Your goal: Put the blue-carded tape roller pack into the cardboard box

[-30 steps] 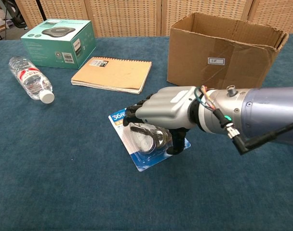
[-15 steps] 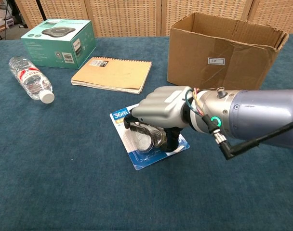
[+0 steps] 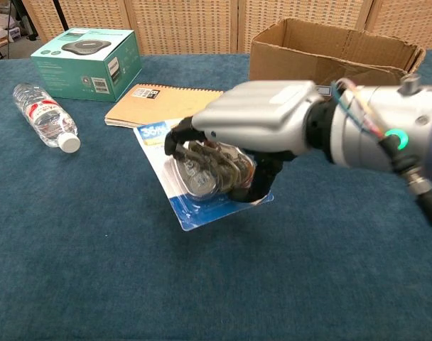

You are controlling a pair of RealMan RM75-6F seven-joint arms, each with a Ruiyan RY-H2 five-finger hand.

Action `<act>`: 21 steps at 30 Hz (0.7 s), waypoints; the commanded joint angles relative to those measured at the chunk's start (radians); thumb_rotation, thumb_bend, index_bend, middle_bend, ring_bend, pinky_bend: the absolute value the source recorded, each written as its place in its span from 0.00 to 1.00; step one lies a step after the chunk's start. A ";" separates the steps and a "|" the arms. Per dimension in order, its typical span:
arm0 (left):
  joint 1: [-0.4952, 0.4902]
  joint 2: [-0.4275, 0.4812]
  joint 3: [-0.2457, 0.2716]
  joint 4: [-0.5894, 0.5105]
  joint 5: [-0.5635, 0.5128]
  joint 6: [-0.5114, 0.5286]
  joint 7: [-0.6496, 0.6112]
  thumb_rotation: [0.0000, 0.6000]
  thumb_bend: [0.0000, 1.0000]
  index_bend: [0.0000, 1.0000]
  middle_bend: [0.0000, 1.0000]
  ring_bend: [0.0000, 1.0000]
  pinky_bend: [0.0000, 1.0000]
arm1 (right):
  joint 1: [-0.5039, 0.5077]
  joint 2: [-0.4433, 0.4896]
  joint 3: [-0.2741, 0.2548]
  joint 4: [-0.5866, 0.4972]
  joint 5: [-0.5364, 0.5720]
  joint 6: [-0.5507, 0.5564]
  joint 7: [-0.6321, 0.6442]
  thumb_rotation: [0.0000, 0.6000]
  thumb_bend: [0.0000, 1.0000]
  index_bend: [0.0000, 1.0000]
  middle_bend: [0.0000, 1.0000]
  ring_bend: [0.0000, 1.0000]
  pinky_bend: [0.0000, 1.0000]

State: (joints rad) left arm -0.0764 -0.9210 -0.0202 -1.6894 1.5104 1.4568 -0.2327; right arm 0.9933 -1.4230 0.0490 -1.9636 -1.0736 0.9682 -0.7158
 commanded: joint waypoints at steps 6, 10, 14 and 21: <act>-0.001 -0.006 0.002 -0.008 0.005 0.001 0.025 1.00 0.00 0.00 0.00 0.00 0.00 | -0.082 0.339 0.117 -0.207 -0.155 0.013 0.416 1.00 0.78 0.49 0.48 0.31 0.28; -0.001 -0.007 0.002 -0.010 0.003 0.000 0.030 1.00 0.00 0.00 0.00 0.00 0.00 | -0.076 0.428 0.181 -0.166 -0.126 -0.037 0.562 1.00 0.82 0.49 0.48 0.31 0.28; -0.005 -0.009 -0.002 -0.009 -0.009 -0.009 0.034 1.00 0.00 0.00 0.00 0.00 0.00 | -0.077 0.489 0.228 -0.141 -0.090 -0.069 0.665 1.00 0.89 0.49 0.48 0.31 0.28; -0.014 -0.014 -0.006 -0.014 -0.026 -0.030 0.053 1.00 0.00 0.00 0.00 0.00 0.00 | -0.065 0.580 0.284 -0.081 -0.032 -0.254 0.933 1.00 1.00 0.49 0.48 0.31 0.28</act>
State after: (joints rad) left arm -0.0900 -0.9343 -0.0256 -1.7021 1.4849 1.4280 -0.1819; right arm 0.9221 -0.8896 0.2972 -2.0824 -1.1401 0.8126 0.1058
